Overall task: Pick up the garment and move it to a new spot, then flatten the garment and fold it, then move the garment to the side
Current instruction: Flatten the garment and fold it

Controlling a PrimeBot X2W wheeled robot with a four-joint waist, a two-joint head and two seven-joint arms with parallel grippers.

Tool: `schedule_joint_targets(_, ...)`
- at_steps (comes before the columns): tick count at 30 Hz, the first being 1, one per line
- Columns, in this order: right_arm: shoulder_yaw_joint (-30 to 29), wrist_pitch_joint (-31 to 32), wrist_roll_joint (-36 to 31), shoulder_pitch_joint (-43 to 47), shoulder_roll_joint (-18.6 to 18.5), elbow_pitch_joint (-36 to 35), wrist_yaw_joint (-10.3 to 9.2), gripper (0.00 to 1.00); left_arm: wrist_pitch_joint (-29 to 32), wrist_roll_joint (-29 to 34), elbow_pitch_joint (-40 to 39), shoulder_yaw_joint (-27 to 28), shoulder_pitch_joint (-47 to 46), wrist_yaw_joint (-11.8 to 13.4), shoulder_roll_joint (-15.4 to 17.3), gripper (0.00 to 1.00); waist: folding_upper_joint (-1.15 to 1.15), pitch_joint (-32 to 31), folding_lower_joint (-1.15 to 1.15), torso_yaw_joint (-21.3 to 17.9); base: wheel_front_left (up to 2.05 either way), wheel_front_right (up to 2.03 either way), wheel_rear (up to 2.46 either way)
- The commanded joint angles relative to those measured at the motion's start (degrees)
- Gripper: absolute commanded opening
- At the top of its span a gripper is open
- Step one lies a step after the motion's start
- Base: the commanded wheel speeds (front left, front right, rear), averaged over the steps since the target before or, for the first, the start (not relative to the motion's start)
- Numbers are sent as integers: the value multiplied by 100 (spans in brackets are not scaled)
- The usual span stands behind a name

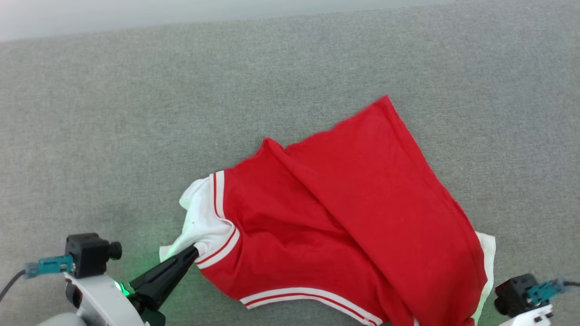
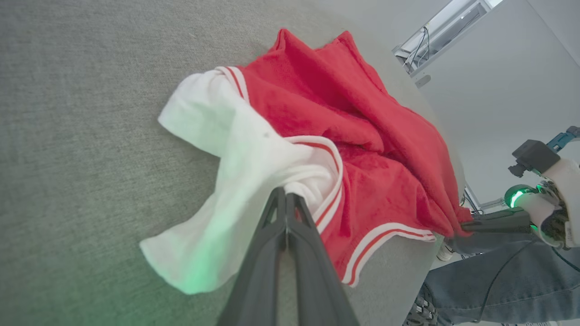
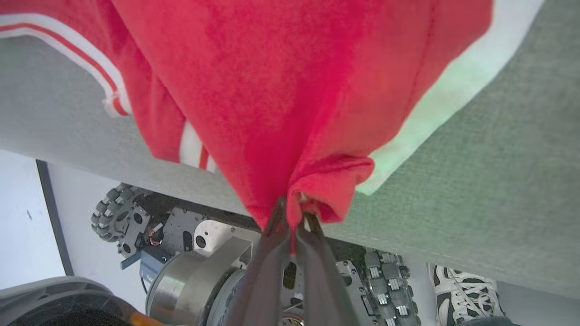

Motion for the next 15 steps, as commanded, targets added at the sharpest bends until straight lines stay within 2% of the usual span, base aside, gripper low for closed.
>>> schedule_joint_targets(1, 92, -173, -14, 53, 28, 66, -6, 0, 4, 33, 18, 41, 54, 8, -19, 0, 0, 3, 0, -20, 0, 0, 0)
schedule_joint_targets(3, 139, -527, -65, 19, 81, 163, -6, 0, 4, 59, 34, 63, 91, 8, -15, 0, 0, 6, 0, -44, 0, 0, 0)
schedule_joint_targets(4, 184, -670, -80, -28, 51, 186, -6, 16, 4, 72, 40, 71, 96, 8, -14, 0, 0, 6, 0, -53, 0, 0, 0)
schedule_joint_targets(5, 204, -822, -95, -112, 13, 170, -6, 49, 4, 80, 45, 80, 102, 8, -11, 0, 0, 4, 0, -61, 0, 0, 0)
schedule_joint_targets(6, 152, -947, -84, -177, 10, 151, -6, 100, 3, 91, 46, 90, 106, 8, -11, 0, 0, 1, 0, -68, 0, 0, 0)
schedule_joint_targets(10, -182, -1060, 72, -385, -114, -210, -6, 100, 4, 116, 34, 133, 86, 8, -48, 0, 0, -9, 0, -38, 0, 0, 0)
schedule_joint_targets(15, -807, -554, 268, -961, -261, -898, -6, 100, 3, 190, -8, 98, -23, 8, -143, 0, 0, 18, 0, 115, 0, 0, 0)
